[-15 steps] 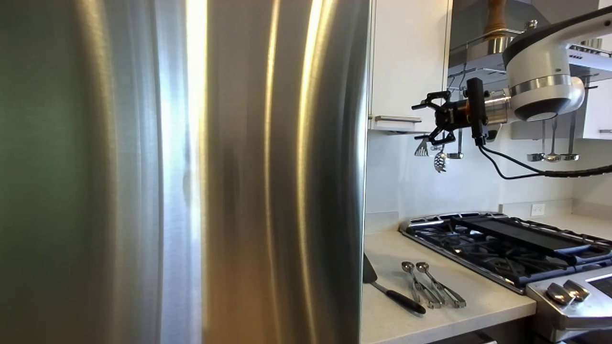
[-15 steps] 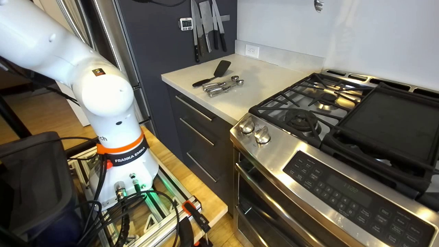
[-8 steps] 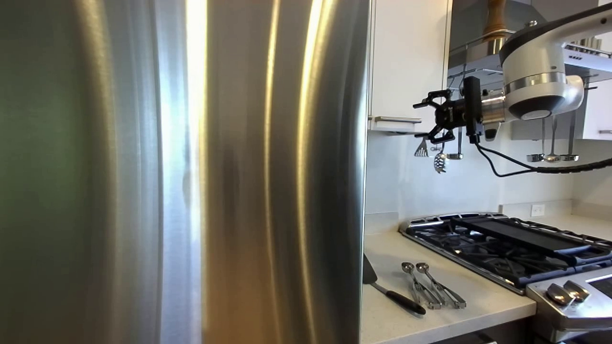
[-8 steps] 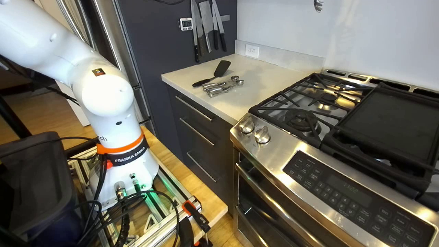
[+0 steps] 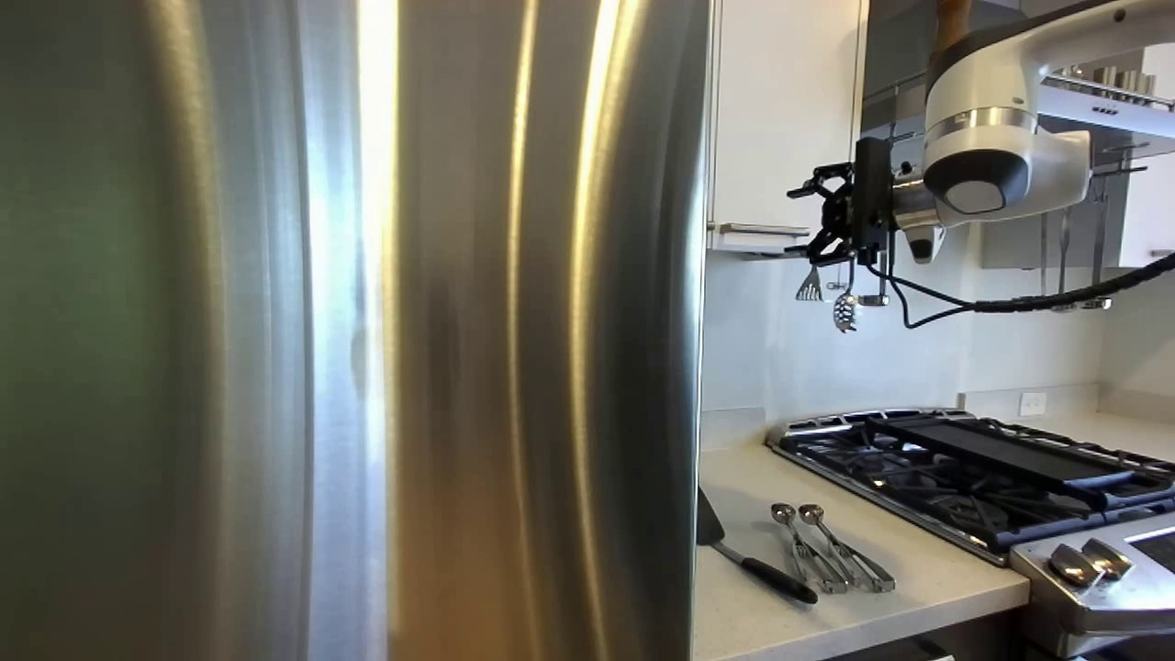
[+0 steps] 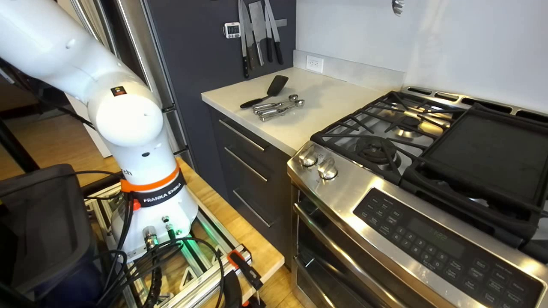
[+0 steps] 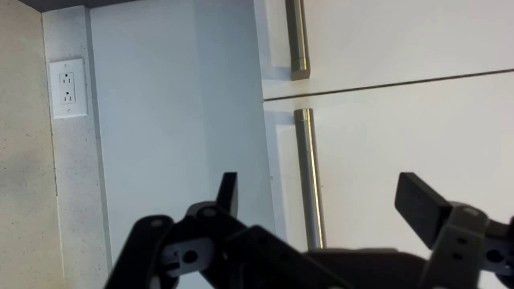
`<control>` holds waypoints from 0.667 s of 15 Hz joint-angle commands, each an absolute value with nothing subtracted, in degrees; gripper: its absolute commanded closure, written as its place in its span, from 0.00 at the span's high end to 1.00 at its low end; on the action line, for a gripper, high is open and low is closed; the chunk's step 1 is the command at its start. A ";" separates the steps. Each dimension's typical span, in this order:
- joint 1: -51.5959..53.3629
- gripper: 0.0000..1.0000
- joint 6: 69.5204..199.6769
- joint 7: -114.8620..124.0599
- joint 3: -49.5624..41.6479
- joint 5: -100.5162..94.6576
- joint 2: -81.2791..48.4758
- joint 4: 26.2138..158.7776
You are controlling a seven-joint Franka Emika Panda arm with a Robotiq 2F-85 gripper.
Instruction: Open the top right cupboard door
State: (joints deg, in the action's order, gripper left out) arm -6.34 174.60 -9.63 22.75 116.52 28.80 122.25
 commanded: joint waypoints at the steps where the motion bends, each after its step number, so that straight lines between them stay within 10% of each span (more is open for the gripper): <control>1: -11.94 1.00 175.42 -16.68 27.38 123.85 27.66 119.28; 10: -24.91 1.00 174.46 -28.06 39.70 137.05 28.23 117.20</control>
State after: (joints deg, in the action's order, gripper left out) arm -20.19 174.62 -24.61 35.49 131.96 27.91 118.27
